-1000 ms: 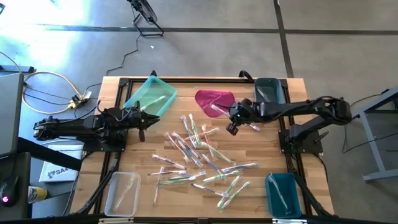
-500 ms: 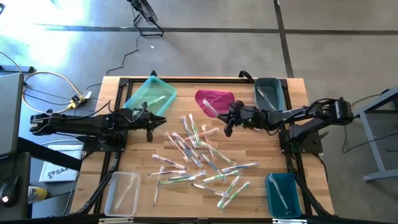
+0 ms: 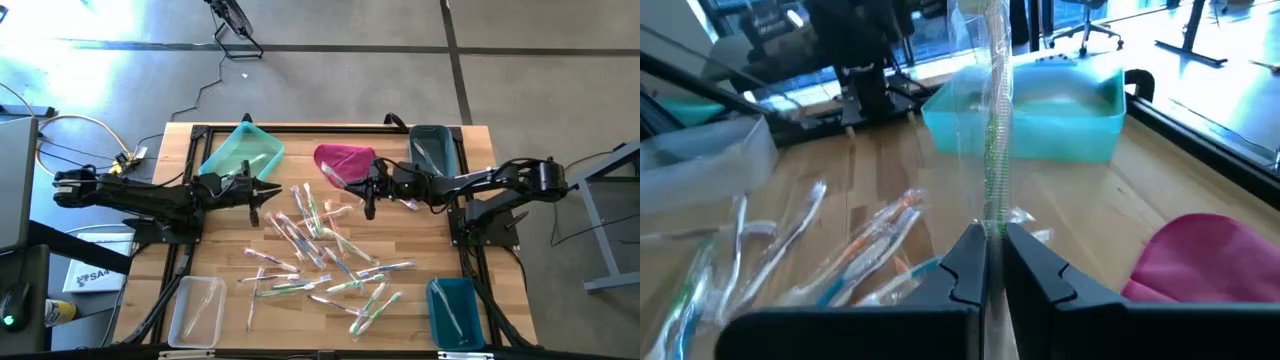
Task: Pick & Place Toothbrushes
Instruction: Put the green toothbrush to the green bin
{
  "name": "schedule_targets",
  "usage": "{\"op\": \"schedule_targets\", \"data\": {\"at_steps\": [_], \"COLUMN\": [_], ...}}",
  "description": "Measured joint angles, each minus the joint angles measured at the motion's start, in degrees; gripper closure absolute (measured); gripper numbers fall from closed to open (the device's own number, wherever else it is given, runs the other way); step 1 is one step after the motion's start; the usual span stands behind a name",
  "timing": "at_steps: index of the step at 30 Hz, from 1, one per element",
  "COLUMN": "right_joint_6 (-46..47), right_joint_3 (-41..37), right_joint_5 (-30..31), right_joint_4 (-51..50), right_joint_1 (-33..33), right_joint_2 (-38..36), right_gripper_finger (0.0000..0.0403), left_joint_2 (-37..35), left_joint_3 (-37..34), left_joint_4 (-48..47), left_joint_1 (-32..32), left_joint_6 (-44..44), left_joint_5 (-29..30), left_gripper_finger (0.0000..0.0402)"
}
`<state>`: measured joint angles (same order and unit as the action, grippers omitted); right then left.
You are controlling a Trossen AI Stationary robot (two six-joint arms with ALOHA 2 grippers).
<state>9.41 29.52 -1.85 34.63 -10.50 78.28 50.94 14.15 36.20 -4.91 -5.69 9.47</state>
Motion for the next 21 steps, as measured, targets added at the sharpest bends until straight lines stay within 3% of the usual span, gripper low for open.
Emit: {"op": "schedule_targets", "data": {"at_steps": [3,8,15,21], "right_joint_6": [-0.6,-0.7,-0.6,-0.1], "right_joint_3": [0.0,0.0,0.0,0.0], "right_joint_5": [-0.1,0.2,1.6,2.1], "right_joint_4": [-0.2,-0.2,0.1,1.2], "right_joint_1": [0.7,1.7,3.2,3.5], "right_joint_2": [0.0,0.0,0.0,0.0], "right_gripper_finger": [0.0390,0.0390,0.0390,0.0390], "left_joint_2": [1.6,3.8,9.7,16.7], "left_joint_3": [0.0,0.0,0.0,1.5], "left_joint_4": [2.2,4.4,14.0,23.1], "left_joint_1": [-1.7,-9.4,-15.4,-15.3], "left_joint_6": [0.1,4.8,10.5,10.5], "left_joint_5": [-2.5,-16.4,-29.2,-32.3], "left_gripper_finger": [0.0352,0.0352,0.0352,0.0352]}}
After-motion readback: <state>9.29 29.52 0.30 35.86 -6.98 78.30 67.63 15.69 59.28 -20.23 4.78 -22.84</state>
